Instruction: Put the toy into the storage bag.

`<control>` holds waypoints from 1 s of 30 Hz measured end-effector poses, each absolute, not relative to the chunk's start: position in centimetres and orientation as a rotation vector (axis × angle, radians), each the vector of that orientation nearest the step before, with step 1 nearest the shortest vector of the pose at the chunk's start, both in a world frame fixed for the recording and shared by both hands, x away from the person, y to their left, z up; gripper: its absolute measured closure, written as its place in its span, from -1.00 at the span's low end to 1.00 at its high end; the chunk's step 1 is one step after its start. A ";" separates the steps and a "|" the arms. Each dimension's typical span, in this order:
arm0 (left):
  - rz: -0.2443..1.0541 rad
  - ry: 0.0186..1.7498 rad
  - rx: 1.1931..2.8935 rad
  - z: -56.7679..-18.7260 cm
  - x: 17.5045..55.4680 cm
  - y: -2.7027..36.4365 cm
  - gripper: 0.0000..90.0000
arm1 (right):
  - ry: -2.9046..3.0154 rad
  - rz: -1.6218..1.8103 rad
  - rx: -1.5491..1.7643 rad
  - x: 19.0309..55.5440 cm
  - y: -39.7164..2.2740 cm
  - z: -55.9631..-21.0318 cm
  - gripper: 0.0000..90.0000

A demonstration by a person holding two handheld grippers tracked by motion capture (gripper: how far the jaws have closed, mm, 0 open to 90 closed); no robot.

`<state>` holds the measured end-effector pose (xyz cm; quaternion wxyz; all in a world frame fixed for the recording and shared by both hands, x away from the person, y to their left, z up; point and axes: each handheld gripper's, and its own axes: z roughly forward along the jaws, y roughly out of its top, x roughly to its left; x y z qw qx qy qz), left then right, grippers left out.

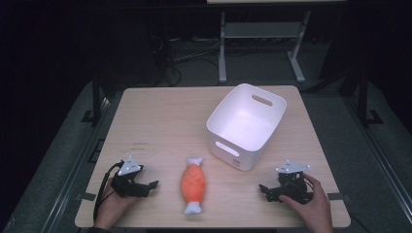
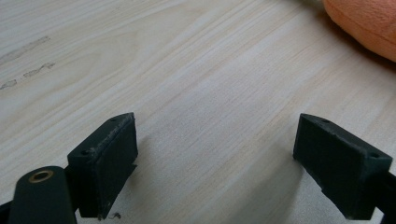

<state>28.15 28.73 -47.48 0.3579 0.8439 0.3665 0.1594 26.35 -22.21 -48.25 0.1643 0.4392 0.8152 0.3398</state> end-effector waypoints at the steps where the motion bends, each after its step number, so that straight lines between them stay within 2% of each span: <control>1: 0.412 0.946 2.178 -47.5 28.2 28.7 -0.72 | 2.323 0.969 1.252 26.3 -22.2 -48.3 -1.00; 7: 0.416 0.952 2.175 -47.5 28.2 28.8 -0.69 | 2.321 0.971 1.254 26.3 -22.2 -48.3 -1.00; 10: 0.423 0.952 2.163 -47.4 28.3 28.8 -0.60 | 2.322 0.970 1.253 26.3 -22.2 -48.3 -1.00; 18: 0.419 0.954 2.171 -46.5 28.7 28.4 -0.06 | 2.322 0.970 1.251 26.4 -22.2 -48.3 -1.00; 25: 0.327 0.930 2.162 -45.3 28.9 27.9 0.64 | 2.320 0.970 1.251 26.4 -22.2 -48.3 -1.00; 29: 0.272 0.923 2.188 -44.9 29.1 27.5 0.97 | 2.320 0.970 1.252 26.4 -22.2 -48.3 -1.00; 30: 0.265 0.922 2.202 -44.8 29.2 27.4 0.99 | 2.320 0.970 1.252 26.4 -22.2 -48.3 -1.00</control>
